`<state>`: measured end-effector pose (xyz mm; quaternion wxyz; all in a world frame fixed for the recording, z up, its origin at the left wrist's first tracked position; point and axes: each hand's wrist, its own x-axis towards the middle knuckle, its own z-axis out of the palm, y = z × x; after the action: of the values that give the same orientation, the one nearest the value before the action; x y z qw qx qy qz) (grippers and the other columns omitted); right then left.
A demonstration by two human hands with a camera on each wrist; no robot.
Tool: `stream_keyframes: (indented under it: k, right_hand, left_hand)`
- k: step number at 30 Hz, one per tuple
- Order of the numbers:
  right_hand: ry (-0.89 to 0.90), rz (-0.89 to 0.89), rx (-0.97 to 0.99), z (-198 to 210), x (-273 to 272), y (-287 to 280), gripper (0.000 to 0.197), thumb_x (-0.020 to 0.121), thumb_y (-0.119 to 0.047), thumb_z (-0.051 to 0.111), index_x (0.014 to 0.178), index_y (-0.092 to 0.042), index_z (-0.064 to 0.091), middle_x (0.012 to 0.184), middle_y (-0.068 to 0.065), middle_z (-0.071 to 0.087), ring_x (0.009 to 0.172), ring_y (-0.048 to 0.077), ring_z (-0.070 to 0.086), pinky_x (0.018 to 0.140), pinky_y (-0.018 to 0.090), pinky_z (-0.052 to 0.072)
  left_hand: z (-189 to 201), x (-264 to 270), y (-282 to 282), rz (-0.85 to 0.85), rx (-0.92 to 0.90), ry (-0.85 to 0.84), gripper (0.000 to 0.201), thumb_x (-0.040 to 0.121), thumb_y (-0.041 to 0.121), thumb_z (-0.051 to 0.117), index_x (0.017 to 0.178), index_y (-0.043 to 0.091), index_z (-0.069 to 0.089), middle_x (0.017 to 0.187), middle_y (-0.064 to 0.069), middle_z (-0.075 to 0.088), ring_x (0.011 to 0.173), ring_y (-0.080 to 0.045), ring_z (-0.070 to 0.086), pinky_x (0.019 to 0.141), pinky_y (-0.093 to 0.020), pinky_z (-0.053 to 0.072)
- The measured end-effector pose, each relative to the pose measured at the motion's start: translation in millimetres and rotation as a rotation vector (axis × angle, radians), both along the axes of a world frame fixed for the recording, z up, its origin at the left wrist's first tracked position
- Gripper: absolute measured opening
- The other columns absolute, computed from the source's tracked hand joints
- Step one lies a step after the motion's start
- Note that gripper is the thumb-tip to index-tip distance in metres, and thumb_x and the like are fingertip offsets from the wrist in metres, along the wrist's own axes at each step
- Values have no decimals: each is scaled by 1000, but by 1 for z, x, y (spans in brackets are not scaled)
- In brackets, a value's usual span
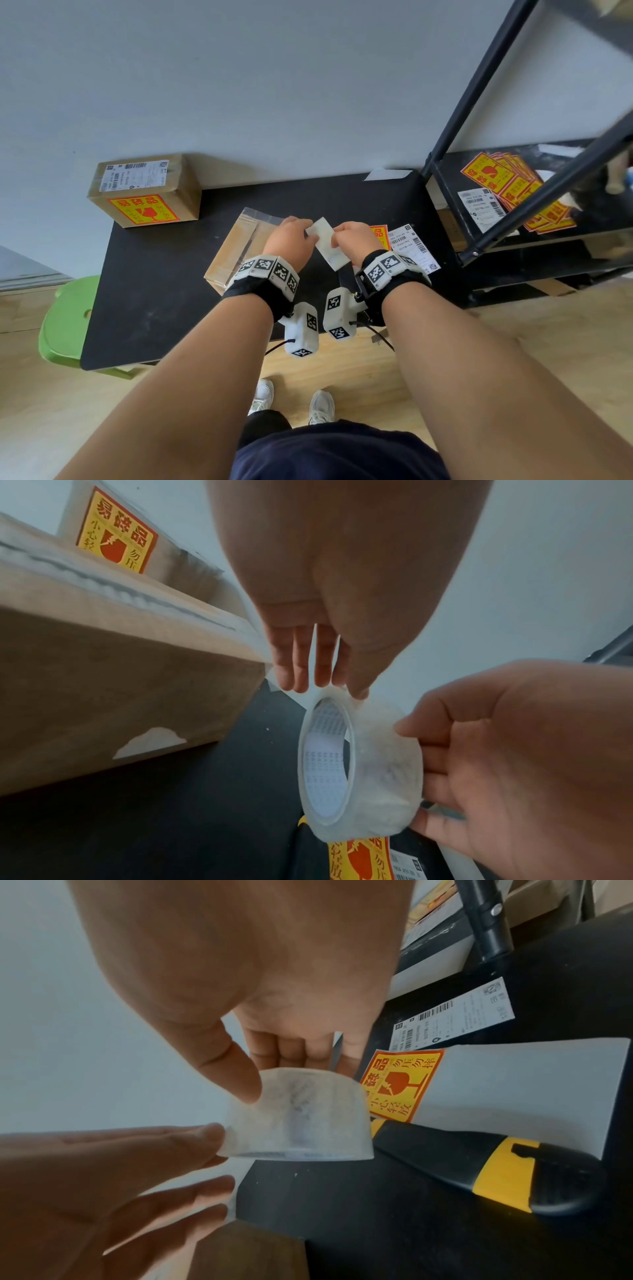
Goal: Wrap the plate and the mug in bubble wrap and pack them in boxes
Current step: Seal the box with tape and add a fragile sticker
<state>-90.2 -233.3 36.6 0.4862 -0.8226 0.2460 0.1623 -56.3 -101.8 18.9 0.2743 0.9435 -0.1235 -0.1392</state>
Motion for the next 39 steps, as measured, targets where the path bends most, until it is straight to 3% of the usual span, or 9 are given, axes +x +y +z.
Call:
stream_keyframes:
  k: [10,15,17,20,24,30,35,39]
  right_hand:
    - [-32,-34,68,0,-7,2,31,88,-4,55,116,-10,64,121,7,60,100,20,55,84,31,46]
    - [-35,3,59,-1,-8,3,30,88,-4,56,115,-12,65,121,6,61,106,21,56,87,31,47]
    - [-40,7,64,0,-8,4,30,89,-5,56,116,-12,65,120,6,60,104,19,55,85,30,46]
    - [-40,23,66,-1,-9,6,31,91,-5,56,120,-12,64,120,5,60,100,16,54,80,28,43]
    - [-43,16,55,-3,-13,4,31,93,-4,53,122,-11,63,120,7,63,97,17,56,76,28,45]
    - [-30,-15,11,-5,-15,-3,29,93,-5,52,118,-10,65,117,6,64,102,22,60,80,32,50]
    - [-28,23,21,-1,-15,-9,28,93,-6,55,119,-9,66,117,9,66,105,22,61,78,27,45]
    - [-23,55,37,1,-15,-10,30,94,-7,54,122,-10,65,118,7,66,105,21,61,73,24,45]
  left_hand:
    - [3,-4,-4,28,65,-119,30,98,22,50,124,13,63,123,-5,58,109,-22,57,91,-29,43]
    - [7,-1,0,79,83,-120,23,98,17,47,107,11,68,112,-7,63,97,-22,61,77,-27,43]
    - [10,-2,0,65,114,-144,24,99,16,43,108,10,65,114,-7,60,98,-22,59,77,-27,42]
    - [13,-6,-2,-3,186,-169,23,100,12,41,115,7,57,118,-9,55,107,-23,55,88,-30,45]
    - [11,-8,-5,-17,191,-113,22,98,9,42,116,6,54,119,-11,54,105,-24,57,81,-27,41]
    - [8,-13,-14,-15,83,-44,18,99,11,41,110,8,55,112,-9,56,98,-23,56,77,-27,40]
    - [3,-6,-12,148,-112,47,9,97,19,48,101,14,54,93,0,60,80,-13,55,68,-24,38]
    - [4,-1,-8,169,-240,84,22,90,11,57,107,19,45,83,-2,62,73,-17,60,59,-24,42]
